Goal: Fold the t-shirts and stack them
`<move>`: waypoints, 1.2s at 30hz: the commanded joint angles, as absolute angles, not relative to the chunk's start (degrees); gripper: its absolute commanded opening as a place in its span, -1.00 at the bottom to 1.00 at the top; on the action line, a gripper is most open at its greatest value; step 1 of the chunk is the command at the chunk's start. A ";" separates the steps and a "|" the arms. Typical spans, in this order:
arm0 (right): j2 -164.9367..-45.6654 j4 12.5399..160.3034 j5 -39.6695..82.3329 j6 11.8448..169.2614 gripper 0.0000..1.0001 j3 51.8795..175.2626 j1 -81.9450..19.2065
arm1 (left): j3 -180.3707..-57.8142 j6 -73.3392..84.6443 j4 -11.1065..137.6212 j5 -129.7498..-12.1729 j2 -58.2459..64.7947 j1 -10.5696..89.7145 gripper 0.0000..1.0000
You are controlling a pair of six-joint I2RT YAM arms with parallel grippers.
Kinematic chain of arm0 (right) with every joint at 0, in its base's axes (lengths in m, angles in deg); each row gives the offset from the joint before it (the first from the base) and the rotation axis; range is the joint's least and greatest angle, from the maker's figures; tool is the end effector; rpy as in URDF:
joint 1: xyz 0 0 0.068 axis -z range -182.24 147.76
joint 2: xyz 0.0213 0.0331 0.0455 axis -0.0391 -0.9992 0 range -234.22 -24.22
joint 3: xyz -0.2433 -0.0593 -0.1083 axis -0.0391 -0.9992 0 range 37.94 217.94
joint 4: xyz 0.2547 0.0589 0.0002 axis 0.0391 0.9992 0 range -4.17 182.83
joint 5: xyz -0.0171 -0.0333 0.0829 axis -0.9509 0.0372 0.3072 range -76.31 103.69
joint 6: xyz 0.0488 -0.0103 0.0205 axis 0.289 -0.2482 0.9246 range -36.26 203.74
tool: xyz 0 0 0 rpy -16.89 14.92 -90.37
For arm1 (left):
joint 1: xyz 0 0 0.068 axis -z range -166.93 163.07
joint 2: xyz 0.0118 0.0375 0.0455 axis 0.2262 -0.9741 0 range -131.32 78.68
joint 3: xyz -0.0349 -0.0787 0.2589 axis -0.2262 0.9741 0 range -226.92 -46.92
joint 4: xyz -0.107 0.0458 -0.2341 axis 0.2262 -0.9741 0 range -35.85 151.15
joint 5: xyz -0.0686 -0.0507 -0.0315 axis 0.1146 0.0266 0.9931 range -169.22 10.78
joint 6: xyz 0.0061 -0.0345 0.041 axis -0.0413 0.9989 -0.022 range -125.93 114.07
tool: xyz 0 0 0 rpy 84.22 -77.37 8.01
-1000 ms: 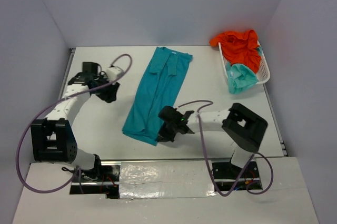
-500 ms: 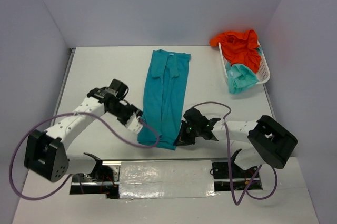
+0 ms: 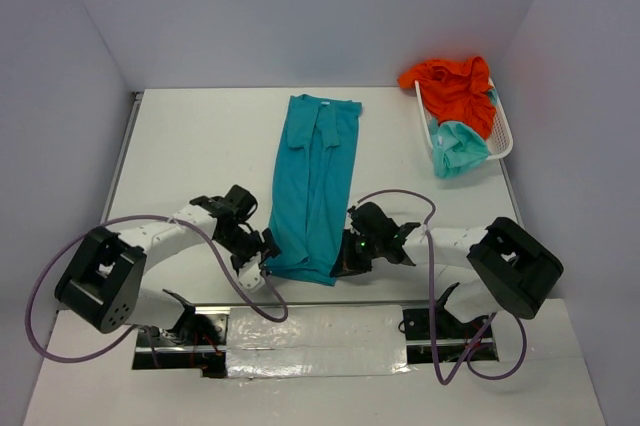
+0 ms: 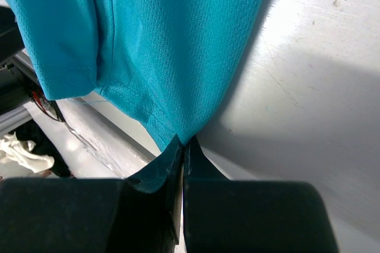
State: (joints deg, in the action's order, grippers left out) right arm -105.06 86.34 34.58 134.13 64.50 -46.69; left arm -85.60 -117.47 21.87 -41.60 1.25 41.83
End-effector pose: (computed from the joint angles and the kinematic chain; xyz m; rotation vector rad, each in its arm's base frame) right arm 0.1564 0.1713 0.1227 -0.0184 2.8185 1.0082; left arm 0.1757 -0.1212 0.1646 2.3975 0.7701 -0.4687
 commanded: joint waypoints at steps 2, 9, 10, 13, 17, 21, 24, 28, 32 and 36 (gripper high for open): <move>-107.45 91.36 31.27 130.41 -1.00 63.51 -46.19 | -87.36 -125.97 19.94 -42.04 -3.31 43.22 0.52; -109.30 90.92 32.68 130.15 -1.00 63.60 -45.05 | -82.43 -119.66 28.63 -41.34 -0.69 47.87 -0.30; -109.21 91.36 32.68 129.62 -1.00 63.51 -44.61 | -81.56 -118.61 29.85 -41.43 0.27 48.05 -0.45; -108.95 91.98 32.76 128.74 -1.00 63.34 -43.82 | -80.15 -116.58 30.92 -42.31 1.86 48.05 -1.00; -108.77 94.52 32.24 126.46 -1.00 64.21 -42.50 | -79.18 -115.18 25.39 -42.40 6.95 48.14 -1.00; -108.07 97.77 30.92 122.60 -1.00 65.88 -42.58 | -76.90 -107.45 28.28 -40.82 11.79 49.54 -1.00; -106.67 100.76 29.87 119.79 -1.00 66.94 -42.58 | -76.63 -98.76 30.64 -40.99 13.02 51.83 -1.00; -104.47 104.81 28.37 116.61 -1.00 68.08 -42.50 | -76.72 -91.97 32.95 -43.71 14.52 53.76 -1.00; -104.64 105.95 29.77 113.01 -0.41 68.78 -42.76 | -76.28 -93.81 29.43 -44.24 17.06 54.03 0.00; -100.35 109.97 29.35 111.60 0.20 70.45 -42.94 | -75.49 -100.49 24.25 -46.70 20.75 53.94 0.76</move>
State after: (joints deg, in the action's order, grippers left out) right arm -102.24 100.57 35.36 116.47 70.21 -43.13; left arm -76.40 -97.39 29.78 -46.36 18.15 53.78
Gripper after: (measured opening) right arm 0.579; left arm 0.838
